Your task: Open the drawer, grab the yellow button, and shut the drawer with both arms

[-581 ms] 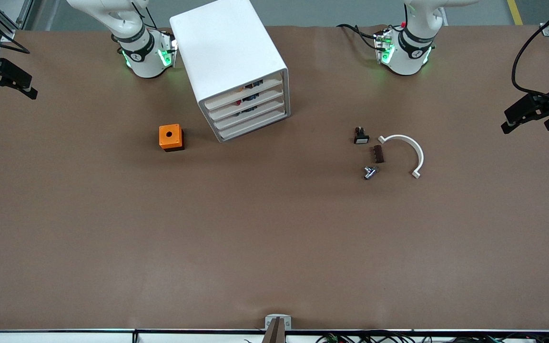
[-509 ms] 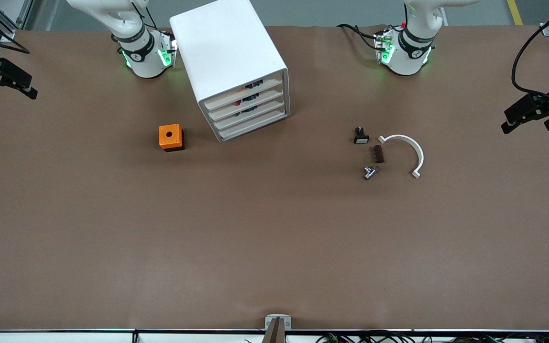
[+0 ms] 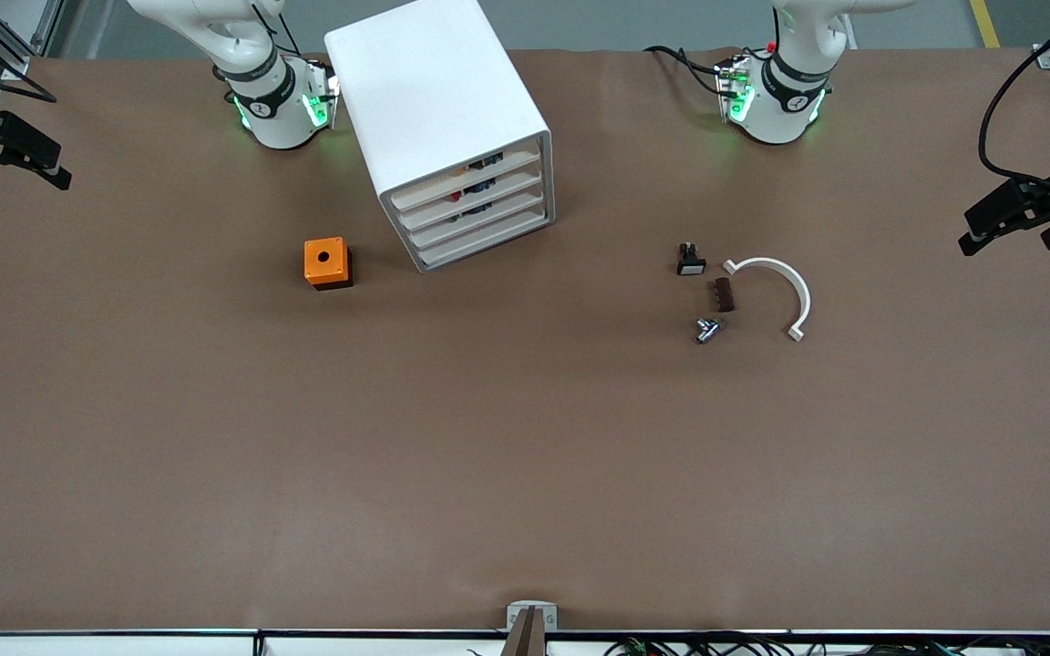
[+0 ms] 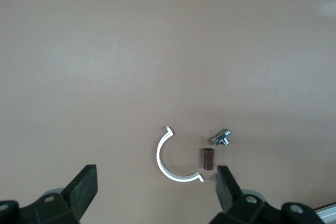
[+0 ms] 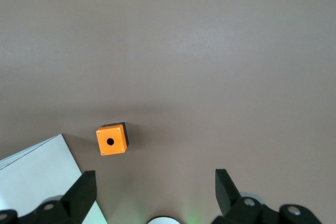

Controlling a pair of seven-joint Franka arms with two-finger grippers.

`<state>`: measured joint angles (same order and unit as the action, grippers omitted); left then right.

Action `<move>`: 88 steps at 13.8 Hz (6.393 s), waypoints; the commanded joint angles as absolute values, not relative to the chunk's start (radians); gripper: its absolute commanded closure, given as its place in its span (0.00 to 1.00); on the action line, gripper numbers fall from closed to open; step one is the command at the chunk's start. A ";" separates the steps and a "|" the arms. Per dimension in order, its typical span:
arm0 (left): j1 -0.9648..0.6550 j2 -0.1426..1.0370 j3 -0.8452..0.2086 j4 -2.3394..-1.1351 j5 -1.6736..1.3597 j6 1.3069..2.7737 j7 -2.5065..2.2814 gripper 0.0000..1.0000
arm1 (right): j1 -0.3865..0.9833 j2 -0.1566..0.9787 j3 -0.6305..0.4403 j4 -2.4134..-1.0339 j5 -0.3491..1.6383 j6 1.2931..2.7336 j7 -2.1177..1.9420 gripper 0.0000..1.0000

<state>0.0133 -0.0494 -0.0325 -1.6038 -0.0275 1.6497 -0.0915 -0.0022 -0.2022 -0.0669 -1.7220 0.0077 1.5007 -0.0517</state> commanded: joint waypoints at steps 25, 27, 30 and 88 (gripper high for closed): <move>-0.357 0.604 -0.044 -1.408 -0.458 1.536 -1.226 0.00 | -0.005 -0.232 -0.069 -1.747 0.008 1.511 -0.057 0.00; -0.399 0.653 -0.044 -1.376 -0.523 1.520 -1.441 0.00 | -0.002 -0.232 -0.067 -1.747 0.008 1.511 -0.057 0.00; -0.426 0.706 -0.048 -1.353 -0.639 1.470 -1.717 0.00 | -0.003 -0.232 -0.067 -1.747 0.008 1.511 -0.057 0.00; -0.304 0.856 -0.225 -1.364 -1.032 1.322 -2.271 0.02 | 0.739 0.178 -0.083 -1.697 0.137 1.879 1.566 0.00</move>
<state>-0.3152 0.8568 -0.2265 -1.3882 -1.0102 1.3198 -2.3142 0.6774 0.1650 -0.0662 -1.6647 0.1290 1.8177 1.4729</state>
